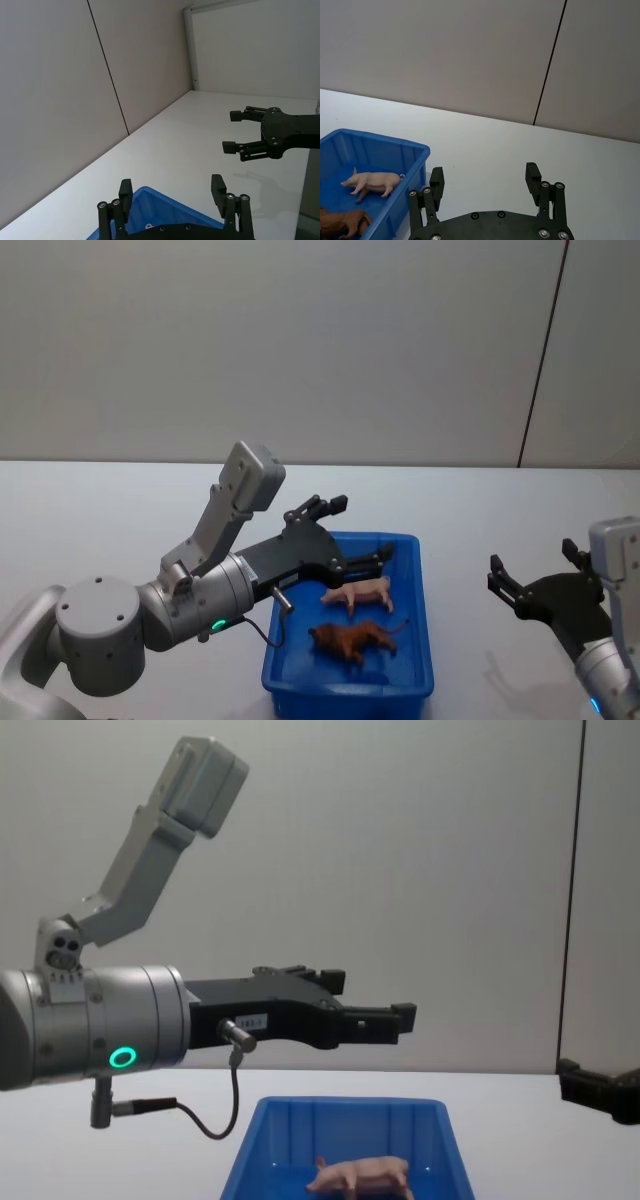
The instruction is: Pick up the two dolls from the table and place them into the box.
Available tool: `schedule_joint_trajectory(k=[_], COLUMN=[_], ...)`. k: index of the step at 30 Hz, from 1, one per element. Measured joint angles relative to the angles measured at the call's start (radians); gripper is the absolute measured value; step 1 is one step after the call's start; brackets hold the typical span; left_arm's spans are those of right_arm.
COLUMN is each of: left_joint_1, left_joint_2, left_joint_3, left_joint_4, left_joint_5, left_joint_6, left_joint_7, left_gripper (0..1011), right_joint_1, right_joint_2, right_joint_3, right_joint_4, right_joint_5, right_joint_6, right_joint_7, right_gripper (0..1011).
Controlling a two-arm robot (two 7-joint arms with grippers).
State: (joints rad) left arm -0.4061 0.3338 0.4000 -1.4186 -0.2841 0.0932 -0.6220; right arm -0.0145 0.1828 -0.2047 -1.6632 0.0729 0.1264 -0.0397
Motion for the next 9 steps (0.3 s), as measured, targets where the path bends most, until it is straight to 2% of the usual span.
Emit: schedule_joint_trajectory(k=[9], left_joint_1=[-0.004], left_joint_2=[-0.003], left_joint_3=[0.001], left_joint_4=[0.008], left_joint_5=[0.003], left_joint_6=[0.002], left_joint_7=[-0.006], left_gripper=[1001], right_joint_1=[0.0], right_joint_2=[0.0], right_joint_3=[0.0], right_joint_4=[0.0], right_joint_5=[0.0], right_joint_6=[0.0], right_joint_7=[0.0], right_gripper=[1001])
